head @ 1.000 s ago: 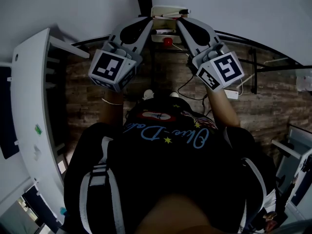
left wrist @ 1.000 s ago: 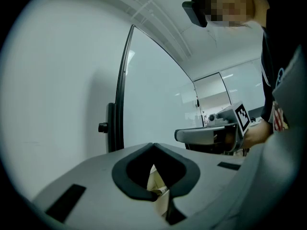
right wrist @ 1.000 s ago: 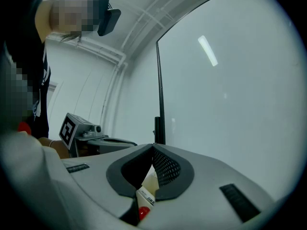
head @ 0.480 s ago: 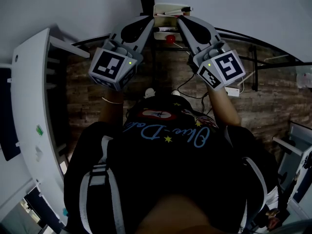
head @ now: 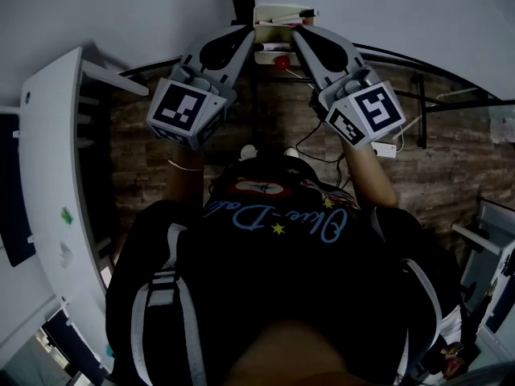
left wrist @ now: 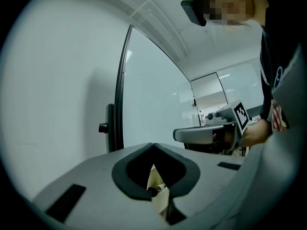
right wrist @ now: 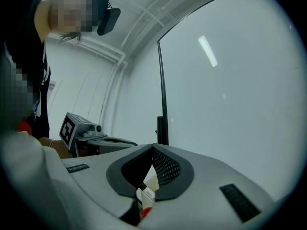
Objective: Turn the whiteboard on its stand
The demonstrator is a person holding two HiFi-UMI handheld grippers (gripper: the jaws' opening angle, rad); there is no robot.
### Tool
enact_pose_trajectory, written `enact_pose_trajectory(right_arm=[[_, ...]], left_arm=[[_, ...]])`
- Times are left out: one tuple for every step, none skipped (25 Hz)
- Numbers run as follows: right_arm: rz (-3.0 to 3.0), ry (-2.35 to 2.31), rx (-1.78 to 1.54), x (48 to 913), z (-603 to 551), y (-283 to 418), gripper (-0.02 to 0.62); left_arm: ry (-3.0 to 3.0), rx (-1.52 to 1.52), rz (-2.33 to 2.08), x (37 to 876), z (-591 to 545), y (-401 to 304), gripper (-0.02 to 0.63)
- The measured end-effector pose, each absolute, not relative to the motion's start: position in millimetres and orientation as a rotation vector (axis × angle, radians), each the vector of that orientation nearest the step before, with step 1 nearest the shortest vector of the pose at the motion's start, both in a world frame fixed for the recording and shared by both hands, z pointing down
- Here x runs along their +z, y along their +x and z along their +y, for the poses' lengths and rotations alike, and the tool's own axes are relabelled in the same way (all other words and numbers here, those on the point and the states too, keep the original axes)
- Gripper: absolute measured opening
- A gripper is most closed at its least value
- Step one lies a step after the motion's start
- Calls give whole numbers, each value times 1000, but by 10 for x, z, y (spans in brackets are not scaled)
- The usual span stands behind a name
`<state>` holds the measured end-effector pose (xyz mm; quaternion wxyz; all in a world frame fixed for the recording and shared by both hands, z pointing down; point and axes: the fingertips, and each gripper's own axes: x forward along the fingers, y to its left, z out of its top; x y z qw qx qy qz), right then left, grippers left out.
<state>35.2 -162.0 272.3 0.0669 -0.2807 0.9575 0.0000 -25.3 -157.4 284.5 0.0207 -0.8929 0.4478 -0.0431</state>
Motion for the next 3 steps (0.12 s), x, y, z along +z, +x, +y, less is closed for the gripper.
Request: enact_pose_trajectory(right_arm=[[2886, -845, -1, 2723, -1619, 351, 25], [2886, -845, -2, 2724, -1618, 349, 25], [2886, -845, -2, 2726, -1617, 348, 25]], left_arm=[[-2769, -134, 1388, 2847, -1572, -253, 14], [-2769, -135, 1389, 2848, -1571, -253, 14], [-2769, -135, 1389, 2850, -1569, -254, 14]])
